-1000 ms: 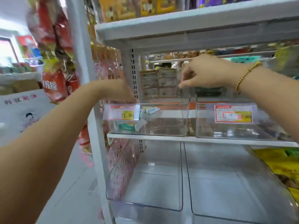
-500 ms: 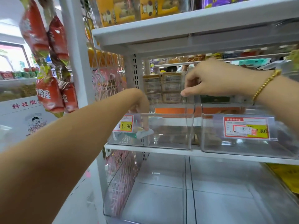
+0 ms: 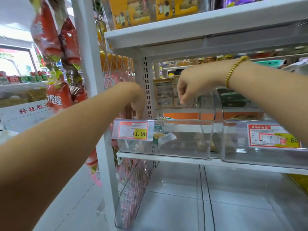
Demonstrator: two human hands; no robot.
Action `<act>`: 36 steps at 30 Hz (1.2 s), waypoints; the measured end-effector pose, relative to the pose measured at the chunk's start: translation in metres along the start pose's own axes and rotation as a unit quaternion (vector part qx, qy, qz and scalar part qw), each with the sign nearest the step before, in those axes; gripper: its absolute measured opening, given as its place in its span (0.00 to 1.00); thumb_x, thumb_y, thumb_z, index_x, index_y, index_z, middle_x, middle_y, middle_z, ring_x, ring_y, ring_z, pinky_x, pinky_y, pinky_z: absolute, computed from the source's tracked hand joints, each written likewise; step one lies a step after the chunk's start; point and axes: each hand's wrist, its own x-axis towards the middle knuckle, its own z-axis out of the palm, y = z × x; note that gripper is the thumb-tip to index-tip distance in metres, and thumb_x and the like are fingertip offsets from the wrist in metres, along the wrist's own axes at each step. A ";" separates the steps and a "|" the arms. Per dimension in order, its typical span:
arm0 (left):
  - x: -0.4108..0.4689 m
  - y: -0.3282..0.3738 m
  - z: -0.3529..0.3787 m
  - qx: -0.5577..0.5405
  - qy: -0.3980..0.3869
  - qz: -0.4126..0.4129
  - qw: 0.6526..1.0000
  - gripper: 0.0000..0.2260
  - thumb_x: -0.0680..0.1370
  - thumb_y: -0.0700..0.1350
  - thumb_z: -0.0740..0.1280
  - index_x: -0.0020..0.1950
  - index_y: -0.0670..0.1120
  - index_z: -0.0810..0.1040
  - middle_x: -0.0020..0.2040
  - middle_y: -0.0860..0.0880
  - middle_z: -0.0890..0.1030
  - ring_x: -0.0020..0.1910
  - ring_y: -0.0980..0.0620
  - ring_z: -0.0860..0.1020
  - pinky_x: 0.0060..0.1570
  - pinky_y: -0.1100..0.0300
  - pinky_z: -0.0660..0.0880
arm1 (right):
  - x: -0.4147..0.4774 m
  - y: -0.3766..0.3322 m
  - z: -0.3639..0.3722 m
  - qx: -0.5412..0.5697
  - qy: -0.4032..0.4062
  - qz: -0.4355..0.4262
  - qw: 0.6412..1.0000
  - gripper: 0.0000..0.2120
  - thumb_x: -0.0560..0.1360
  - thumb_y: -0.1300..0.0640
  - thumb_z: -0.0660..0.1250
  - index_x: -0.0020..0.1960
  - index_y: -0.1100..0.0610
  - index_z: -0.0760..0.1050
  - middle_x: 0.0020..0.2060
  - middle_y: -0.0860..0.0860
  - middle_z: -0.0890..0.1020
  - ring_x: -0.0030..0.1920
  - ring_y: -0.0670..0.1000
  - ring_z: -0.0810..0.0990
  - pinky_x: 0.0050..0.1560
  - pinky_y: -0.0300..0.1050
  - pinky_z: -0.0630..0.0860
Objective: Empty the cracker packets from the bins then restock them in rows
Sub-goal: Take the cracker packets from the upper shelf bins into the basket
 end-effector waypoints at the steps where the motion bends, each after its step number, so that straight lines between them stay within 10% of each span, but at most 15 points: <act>1: 0.003 0.000 0.003 -0.017 -0.009 0.008 1.000 0.17 0.77 0.45 0.68 0.60 0.34 0.76 0.52 0.39 0.82 0.52 0.43 0.81 0.58 0.48 0.76 | 0.011 -0.004 0.002 -0.002 -0.030 0.002 1.000 0.06 0.76 0.52 0.68 0.48 0.53 0.79 0.45 0.49 0.82 0.46 0.47 0.80 0.48 0.40 0.77; 11: 0.022 -0.004 -0.001 -0.072 0.015 0.091 0.993 0.06 0.77 0.43 0.68 0.47 0.42 0.74 0.41 0.45 0.75 0.38 0.50 0.75 0.38 0.62 0.75 | 0.067 0.005 0.015 -0.041 -0.174 0.113 0.977 0.14 0.78 0.57 0.66 0.62 0.61 0.75 0.52 0.56 0.82 0.48 0.52 0.82 0.53 0.46 0.80; 15: 0.032 0.003 -0.002 -0.190 0.021 0.165 0.968 0.07 0.75 0.41 0.70 0.48 0.39 0.76 0.54 0.36 0.74 0.40 0.48 0.78 0.43 0.57 0.77 | 0.068 0.016 0.018 -0.020 -0.209 0.147 0.967 0.19 0.78 0.59 0.66 0.68 0.62 0.70 0.59 0.59 0.79 0.55 0.55 0.81 0.59 0.51 0.78; 17: 0.043 0.010 0.001 -0.229 0.046 0.189 0.954 0.11 0.73 0.43 0.73 0.47 0.36 0.77 0.40 0.44 0.74 0.37 0.44 0.74 0.44 0.56 0.76 | 0.069 0.020 0.021 -0.014 -0.224 0.154 0.962 0.17 0.77 0.60 0.67 0.65 0.61 0.73 0.59 0.58 0.79 0.56 0.55 0.80 0.60 0.51 0.77; 22: 0.056 0.019 0.006 -0.300 0.114 0.232 0.918 0.08 0.73 0.47 0.73 0.50 0.46 0.81 0.49 0.47 0.80 0.44 0.51 0.77 0.44 0.61 0.74 | 0.069 0.029 0.026 0.017 -0.223 0.162 0.961 0.09 0.76 0.61 0.68 0.55 0.58 0.76 0.55 0.58 0.80 0.56 0.56 0.80 0.61 0.53 0.77; 27: 0.064 0.021 0.021 -0.268 0.001 0.157 0.950 0.23 0.74 0.48 0.72 0.63 0.37 0.73 0.61 0.41 0.76 0.56 0.44 0.76 0.61 0.51 0.75 | 0.071 0.030 0.027 0.013 -0.207 0.145 0.968 0.09 0.76 0.58 0.68 0.55 0.58 0.77 0.51 0.55 0.82 0.52 0.53 0.81 0.58 0.50 0.78; 36: 0.059 0.013 0.022 -0.286 -0.135 0.100 0.943 0.12 0.78 0.48 0.67 0.57 0.41 0.76 0.57 0.42 0.77 0.53 0.44 0.76 0.62 0.51 0.72 | 0.065 0.025 0.030 0.052 -0.218 0.117 0.968 0.07 0.77 0.58 0.68 0.54 0.57 0.75 0.54 0.56 0.81 0.52 0.54 0.80 0.59 0.50 0.78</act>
